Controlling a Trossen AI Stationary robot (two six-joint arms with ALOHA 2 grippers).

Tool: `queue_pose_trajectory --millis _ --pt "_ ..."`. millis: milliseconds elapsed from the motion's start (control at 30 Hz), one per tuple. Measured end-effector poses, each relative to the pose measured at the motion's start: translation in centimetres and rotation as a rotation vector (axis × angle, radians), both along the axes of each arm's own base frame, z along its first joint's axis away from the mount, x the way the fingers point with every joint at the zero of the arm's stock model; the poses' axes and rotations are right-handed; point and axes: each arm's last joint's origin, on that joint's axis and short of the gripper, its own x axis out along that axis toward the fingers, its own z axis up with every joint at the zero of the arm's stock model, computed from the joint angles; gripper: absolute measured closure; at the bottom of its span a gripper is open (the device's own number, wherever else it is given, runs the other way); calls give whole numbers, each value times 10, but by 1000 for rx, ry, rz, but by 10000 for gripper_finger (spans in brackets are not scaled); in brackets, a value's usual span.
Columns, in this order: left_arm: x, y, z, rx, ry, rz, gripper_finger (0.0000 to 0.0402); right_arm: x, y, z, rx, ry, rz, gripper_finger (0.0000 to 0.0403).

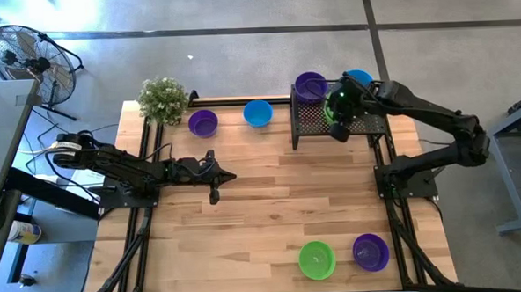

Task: Pick & Place Mini bowls
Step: Stack the green bowl on the other green bowls on the shelf

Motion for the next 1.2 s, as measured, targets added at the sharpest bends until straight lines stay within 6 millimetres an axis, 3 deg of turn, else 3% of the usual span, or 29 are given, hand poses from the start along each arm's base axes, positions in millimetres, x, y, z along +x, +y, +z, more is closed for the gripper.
queue_pose_trajectory --millis 467,800,1200 --pt "0 0 0 0 0 0 401 1 1 0 21 -12 12 330" --pt "0 0 0 0 0 0 401 1 2 0 58 -29 22 398" --pt "0 0 0 0 0 0 401 8 -2 -9 79 3 18 395"
